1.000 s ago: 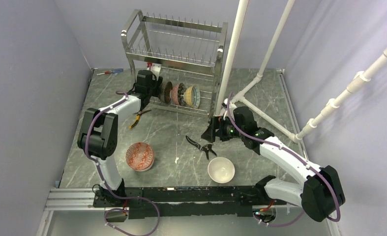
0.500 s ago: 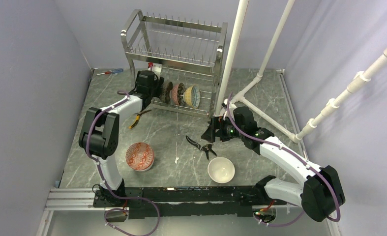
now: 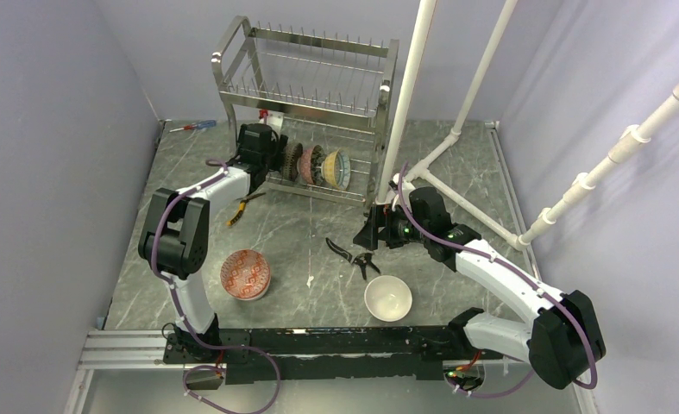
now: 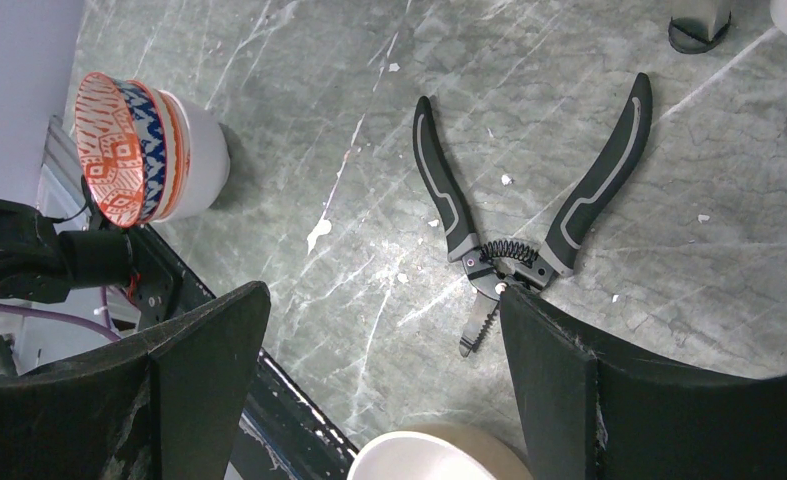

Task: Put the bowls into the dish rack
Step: Place the bowl in the dish rack, then pick up the bowl from the dish rack.

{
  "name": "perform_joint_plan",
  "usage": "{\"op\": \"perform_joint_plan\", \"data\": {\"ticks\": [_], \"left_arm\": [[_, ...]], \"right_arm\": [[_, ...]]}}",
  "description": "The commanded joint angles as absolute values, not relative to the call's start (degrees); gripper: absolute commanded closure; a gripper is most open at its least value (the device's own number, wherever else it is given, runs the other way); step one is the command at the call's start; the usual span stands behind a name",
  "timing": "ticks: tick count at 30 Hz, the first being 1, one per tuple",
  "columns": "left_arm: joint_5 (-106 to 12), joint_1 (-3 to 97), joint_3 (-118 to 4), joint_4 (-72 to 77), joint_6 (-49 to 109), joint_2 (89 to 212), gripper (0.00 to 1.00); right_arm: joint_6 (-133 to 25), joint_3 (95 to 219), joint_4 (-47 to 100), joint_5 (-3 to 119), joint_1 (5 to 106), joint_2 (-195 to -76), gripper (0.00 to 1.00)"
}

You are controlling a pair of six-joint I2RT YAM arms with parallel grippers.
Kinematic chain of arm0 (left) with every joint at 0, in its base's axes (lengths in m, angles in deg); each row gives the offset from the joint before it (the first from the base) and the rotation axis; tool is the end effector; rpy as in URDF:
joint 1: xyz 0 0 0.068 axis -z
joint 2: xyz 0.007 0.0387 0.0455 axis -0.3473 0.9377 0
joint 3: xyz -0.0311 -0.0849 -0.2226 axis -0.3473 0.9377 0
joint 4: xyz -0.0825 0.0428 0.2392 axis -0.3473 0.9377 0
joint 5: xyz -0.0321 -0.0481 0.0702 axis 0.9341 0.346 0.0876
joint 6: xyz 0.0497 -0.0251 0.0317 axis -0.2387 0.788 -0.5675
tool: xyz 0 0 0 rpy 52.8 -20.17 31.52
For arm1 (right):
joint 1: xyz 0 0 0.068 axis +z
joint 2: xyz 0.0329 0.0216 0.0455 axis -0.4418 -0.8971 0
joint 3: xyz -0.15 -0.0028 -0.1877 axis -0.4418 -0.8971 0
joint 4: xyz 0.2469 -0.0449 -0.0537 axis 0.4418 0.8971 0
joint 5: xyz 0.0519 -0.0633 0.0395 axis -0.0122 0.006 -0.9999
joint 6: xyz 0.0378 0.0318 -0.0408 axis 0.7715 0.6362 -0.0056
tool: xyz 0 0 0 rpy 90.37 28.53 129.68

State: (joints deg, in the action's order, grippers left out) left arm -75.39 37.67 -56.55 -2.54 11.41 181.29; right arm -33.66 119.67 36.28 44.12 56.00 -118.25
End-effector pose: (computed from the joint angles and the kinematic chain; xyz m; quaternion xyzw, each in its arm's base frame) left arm 0.4089 -0.1100 0.1946 0.0900 0.8404 0.1033 0.5243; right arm 0.2148 0.1440 0.2021 -0.1060 0.8716 0.3603 0.3152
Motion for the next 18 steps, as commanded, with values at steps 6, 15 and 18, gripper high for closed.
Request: {"op": "perform_joint_plan", "data": {"ticks": [6, 15, 18], "left_arm": [[-80.72, 36.06, -57.77, -1.18, 15.24, 178.45, 0.27], [-81.05, 36.06, -58.75, 0.38, 16.31, 177.58, 0.53], [-81.51, 36.10, -59.49, 1.26, 15.88, 177.42, 0.56]], "right_arm": [[-34.48, 120.30, 35.05, 43.14, 55.88, -118.24, 0.11], [-34.52, 120.53, 34.88, 42.95, 55.82, -118.63, 0.11], [-34.51, 120.54, 34.87, 42.84, 55.84, -118.92, 0.11]]}}
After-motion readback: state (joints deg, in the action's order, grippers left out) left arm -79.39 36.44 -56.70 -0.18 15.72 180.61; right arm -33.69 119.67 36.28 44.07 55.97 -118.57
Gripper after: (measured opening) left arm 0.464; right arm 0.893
